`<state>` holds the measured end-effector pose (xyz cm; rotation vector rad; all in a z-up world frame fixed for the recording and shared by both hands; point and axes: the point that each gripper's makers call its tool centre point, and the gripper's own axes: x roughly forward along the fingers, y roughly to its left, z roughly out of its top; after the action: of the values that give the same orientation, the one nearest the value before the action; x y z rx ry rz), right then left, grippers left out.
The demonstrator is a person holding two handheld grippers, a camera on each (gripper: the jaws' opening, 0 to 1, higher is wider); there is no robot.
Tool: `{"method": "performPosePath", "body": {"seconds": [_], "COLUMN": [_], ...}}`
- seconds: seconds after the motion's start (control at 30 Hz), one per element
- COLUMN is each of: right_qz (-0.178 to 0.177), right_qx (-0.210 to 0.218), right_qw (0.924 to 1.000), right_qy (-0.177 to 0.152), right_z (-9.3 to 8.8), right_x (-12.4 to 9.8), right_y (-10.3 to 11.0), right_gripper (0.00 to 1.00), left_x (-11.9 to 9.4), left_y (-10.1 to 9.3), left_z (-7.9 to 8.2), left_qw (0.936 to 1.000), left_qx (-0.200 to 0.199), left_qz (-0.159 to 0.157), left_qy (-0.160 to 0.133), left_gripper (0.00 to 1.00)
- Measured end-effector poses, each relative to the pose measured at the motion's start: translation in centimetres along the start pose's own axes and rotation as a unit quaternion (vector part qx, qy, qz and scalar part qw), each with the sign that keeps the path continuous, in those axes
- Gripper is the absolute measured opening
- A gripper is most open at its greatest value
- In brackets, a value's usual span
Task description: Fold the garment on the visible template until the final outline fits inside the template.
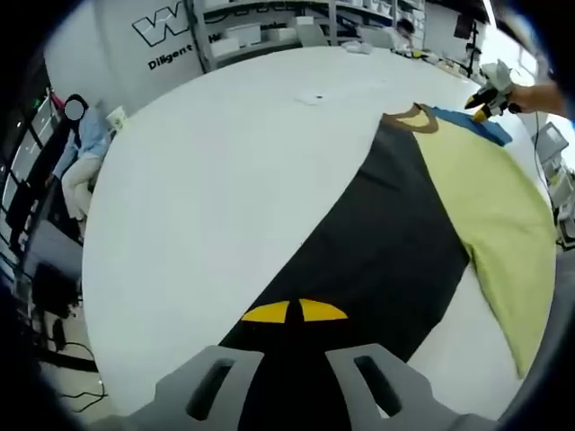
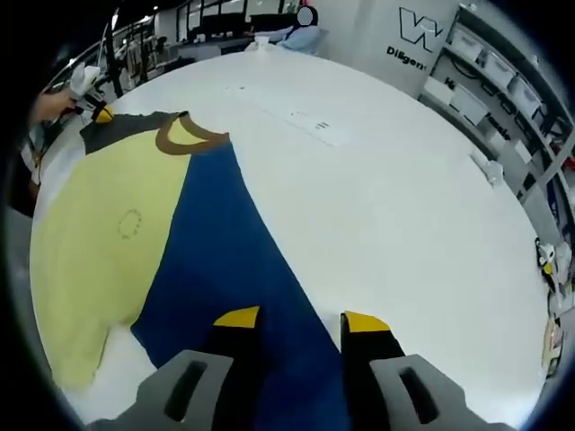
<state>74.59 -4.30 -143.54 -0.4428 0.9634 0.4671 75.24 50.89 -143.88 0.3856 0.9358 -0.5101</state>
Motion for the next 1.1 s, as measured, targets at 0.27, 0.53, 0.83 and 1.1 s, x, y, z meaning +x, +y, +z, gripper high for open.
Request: {"method": "performPosePath", "body": {"seconds": [0.27,0.53,0.83,1.1], "right_qz": [-0.008,0.02,0.077,0.132], "right_qx": [-0.01,-0.046,-0.029,-0.046], "right_qw": [0.9999,0.9967,0.991,0.9834], "right_qy": [-0.01,-0.063,-0.106,-0.116], "right_z": [-0.4,-0.9,-3.9,-8.8], "right_x": [-0.8,-3.6,-6.5,-9.0], "right_y": [0.1,4.9,10.9,18.3], "right_gripper": [0.26,0.27,0.26,0.25], "left_x": [-1.5,-4.1,-7.1,-8.9], "left_y": [-0.6,-1.6,-6.9,-15.1], "left_z": [0.0,0.4,-1.3,-5.5], "left_qw": [0.9999,0.9988,0.9956,0.9899], "left_qx": [0.01,0.016,0.022,0.05], "left_qz": [0.006,0.002,-0.047,-0.106], "left_qy": [-0.009,-0.047,-0.079,-0.08], "left_gripper": [0.19,0.2,0.25,0.27]}}
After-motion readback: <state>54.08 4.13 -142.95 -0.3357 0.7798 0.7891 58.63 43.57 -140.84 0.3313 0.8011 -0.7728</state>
